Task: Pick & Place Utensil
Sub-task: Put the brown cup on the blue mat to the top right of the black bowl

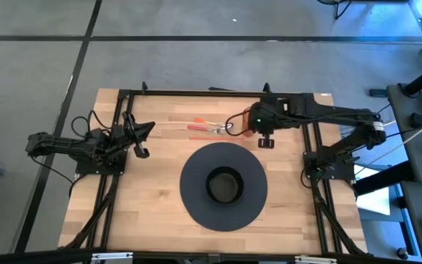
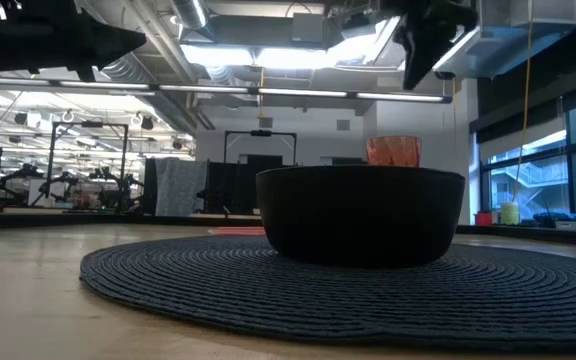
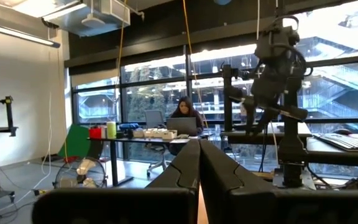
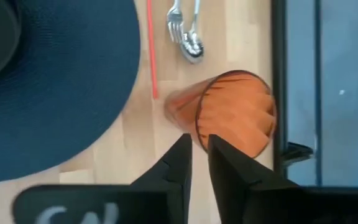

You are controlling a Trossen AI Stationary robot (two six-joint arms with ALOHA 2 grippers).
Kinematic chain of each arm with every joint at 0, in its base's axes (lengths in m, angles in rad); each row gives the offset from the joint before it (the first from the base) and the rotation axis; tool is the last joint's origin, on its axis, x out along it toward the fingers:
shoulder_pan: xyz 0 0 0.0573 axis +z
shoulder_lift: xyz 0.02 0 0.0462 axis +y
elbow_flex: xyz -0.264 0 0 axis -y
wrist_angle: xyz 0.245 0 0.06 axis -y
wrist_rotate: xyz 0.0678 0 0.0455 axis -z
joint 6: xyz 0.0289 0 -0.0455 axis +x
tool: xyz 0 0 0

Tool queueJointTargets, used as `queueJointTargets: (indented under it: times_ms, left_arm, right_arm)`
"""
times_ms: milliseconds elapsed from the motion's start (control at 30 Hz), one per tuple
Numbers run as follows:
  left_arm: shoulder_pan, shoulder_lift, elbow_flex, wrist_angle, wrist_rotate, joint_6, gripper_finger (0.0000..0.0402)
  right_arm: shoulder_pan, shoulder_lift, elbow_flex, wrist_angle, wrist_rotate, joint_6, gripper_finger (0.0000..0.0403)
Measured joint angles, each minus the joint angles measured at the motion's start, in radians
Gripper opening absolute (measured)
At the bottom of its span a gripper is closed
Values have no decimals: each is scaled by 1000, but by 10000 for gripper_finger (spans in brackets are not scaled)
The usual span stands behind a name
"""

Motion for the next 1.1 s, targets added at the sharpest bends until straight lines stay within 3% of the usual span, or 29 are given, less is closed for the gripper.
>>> queueJointTargets:
  times_ms: [100, 367, 500, 1100]
  left_arm:
    - [0, 0, 0, -16, 0, 0, 4]
    - [0, 0, 0, -29, -1, -10, 1]
    - [0, 0, 0, -29, -2, -10, 4]
    - [0, 0, 0, -29, -2, -9, 2]
  right_arm:
    - [-30, 8, 0, -1, -44, -29, 87]
    - [-103, 19, -44, 27, -123, -114, 224]
    - [-123, 20, -107, 72, -122, -178, 265]
    - [-211, 20, -264, 236, -193, -225, 261]
